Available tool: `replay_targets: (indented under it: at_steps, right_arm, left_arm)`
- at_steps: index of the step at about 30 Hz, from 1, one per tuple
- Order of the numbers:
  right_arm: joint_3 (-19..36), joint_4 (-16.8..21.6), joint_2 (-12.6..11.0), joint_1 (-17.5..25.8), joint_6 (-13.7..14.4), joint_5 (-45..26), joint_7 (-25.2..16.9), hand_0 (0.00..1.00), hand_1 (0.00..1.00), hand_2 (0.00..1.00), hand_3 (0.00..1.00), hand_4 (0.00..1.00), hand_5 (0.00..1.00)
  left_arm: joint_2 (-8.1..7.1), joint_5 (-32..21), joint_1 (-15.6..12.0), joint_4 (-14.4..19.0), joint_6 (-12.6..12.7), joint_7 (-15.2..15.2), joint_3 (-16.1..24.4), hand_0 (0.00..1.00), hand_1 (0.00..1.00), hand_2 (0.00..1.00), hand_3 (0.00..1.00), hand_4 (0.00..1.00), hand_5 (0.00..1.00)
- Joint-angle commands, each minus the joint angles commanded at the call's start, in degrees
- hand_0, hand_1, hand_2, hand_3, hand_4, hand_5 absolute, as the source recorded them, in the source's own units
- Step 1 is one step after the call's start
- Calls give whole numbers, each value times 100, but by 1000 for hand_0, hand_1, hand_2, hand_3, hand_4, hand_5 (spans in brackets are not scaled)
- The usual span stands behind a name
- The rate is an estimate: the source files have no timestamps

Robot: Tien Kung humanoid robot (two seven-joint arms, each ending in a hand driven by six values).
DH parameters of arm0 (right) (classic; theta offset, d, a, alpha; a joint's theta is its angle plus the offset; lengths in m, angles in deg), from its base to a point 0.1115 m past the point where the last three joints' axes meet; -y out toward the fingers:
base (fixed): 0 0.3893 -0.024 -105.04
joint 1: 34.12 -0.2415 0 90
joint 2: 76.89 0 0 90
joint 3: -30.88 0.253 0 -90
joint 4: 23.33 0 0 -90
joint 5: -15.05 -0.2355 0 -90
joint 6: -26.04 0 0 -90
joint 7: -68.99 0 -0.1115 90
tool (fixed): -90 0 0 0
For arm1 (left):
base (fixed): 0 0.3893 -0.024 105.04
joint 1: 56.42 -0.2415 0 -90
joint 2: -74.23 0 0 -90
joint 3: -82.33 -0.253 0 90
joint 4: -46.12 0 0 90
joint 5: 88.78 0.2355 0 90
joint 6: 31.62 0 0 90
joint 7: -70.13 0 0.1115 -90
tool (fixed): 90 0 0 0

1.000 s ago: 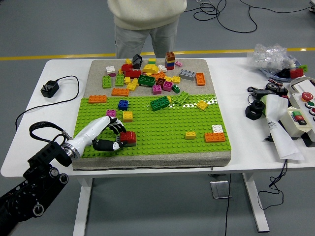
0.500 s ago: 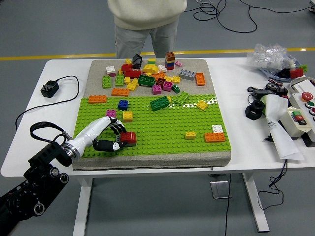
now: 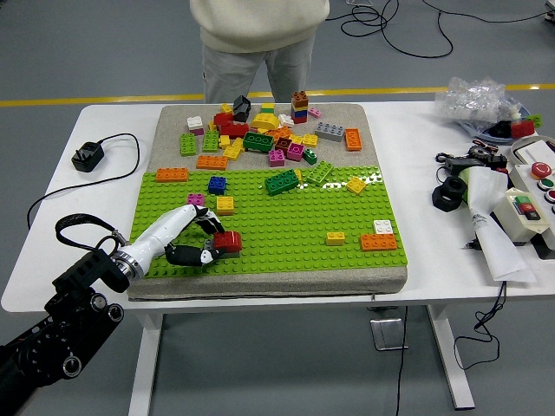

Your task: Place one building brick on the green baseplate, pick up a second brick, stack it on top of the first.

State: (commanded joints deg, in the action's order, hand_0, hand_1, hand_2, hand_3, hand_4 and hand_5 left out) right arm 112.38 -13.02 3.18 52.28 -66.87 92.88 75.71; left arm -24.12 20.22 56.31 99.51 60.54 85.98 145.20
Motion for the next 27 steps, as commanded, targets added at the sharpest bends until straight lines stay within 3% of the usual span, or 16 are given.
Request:
replay_targets:
  at_steps: [27]
  right_arm:
    - [-23, 0, 10, 10, 8, -16, 2, 759, 691, 732, 698, 948, 687]
  left_arm:
    - [-39, 31, 15, -43, -64, 52, 0, 823, 643, 557, 514, 779, 180]
